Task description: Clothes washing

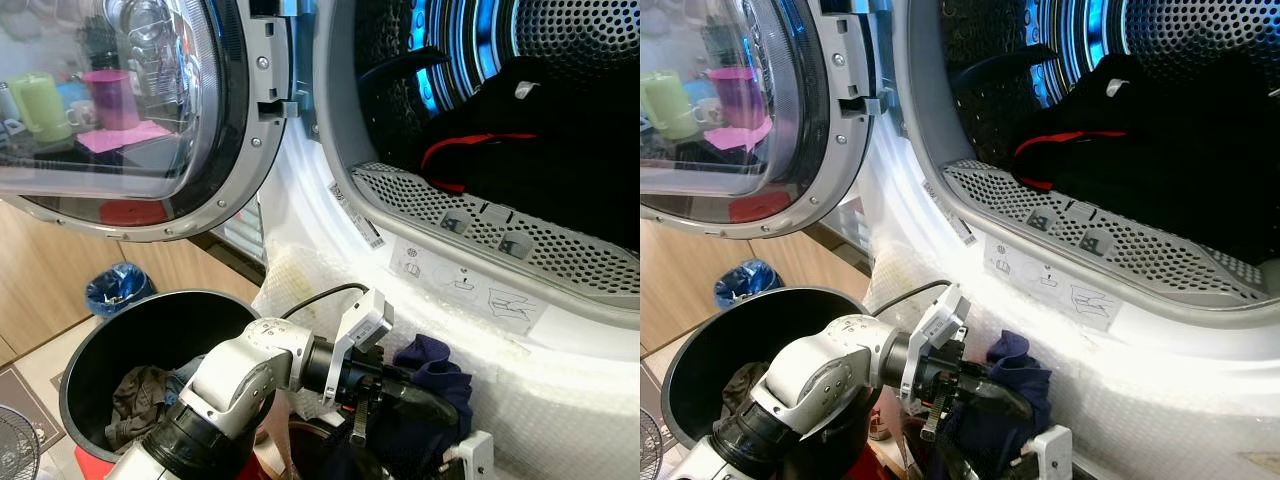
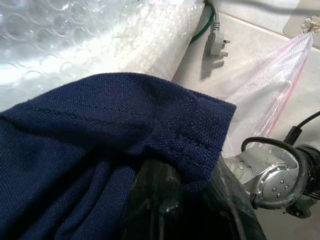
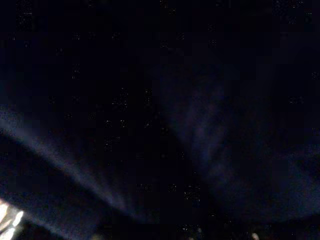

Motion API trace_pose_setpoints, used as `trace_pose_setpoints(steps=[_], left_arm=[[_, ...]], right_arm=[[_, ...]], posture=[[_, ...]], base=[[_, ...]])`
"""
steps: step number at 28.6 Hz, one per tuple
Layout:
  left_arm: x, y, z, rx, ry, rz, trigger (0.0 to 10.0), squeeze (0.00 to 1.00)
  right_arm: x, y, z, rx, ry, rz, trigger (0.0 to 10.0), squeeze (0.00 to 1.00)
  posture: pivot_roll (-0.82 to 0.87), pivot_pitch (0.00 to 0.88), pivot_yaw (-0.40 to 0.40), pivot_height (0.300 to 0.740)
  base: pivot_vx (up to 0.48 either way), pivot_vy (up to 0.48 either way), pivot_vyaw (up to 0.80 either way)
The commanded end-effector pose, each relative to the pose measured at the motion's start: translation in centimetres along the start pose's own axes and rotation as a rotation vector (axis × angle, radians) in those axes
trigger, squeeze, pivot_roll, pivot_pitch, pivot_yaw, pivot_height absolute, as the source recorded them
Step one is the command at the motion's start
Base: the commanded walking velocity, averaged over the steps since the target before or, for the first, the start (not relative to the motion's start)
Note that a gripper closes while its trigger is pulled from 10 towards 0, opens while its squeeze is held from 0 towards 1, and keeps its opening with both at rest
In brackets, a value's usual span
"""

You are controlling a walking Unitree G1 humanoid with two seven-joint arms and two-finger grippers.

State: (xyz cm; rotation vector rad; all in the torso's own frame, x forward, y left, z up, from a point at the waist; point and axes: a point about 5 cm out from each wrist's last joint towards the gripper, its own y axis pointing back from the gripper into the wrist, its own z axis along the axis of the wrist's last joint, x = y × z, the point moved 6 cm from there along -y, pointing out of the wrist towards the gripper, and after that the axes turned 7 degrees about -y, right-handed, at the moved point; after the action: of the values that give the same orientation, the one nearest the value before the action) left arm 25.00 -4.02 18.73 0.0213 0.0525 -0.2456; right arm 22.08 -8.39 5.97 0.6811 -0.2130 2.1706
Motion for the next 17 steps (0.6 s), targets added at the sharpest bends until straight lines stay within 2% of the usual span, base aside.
trace_pose_setpoints(steps=[1, 17], left_arm=[[0.18, -0.08, 0.93, -0.008, -0.038, -0.001, 0.0, 0.0], [0.18, -0.04, 1.08, -0.015, -0.047, 0.012, 0.0, 0.0]], right_arm=[[0.15, -0.12, -0.1, 0.003, -0.016, 0.009, 0.0, 0.0], [0.06, -0.58, 0.33, -0.015, -0.017, 0.019, 0.0, 0.0]], posture=[[0.12, 0.032, -0.039, 0.74], [0.12, 0.035, -0.046, 0.74]], base=[[0.0, 0.0, 0.0], [0.0, 0.0, 0.0]])
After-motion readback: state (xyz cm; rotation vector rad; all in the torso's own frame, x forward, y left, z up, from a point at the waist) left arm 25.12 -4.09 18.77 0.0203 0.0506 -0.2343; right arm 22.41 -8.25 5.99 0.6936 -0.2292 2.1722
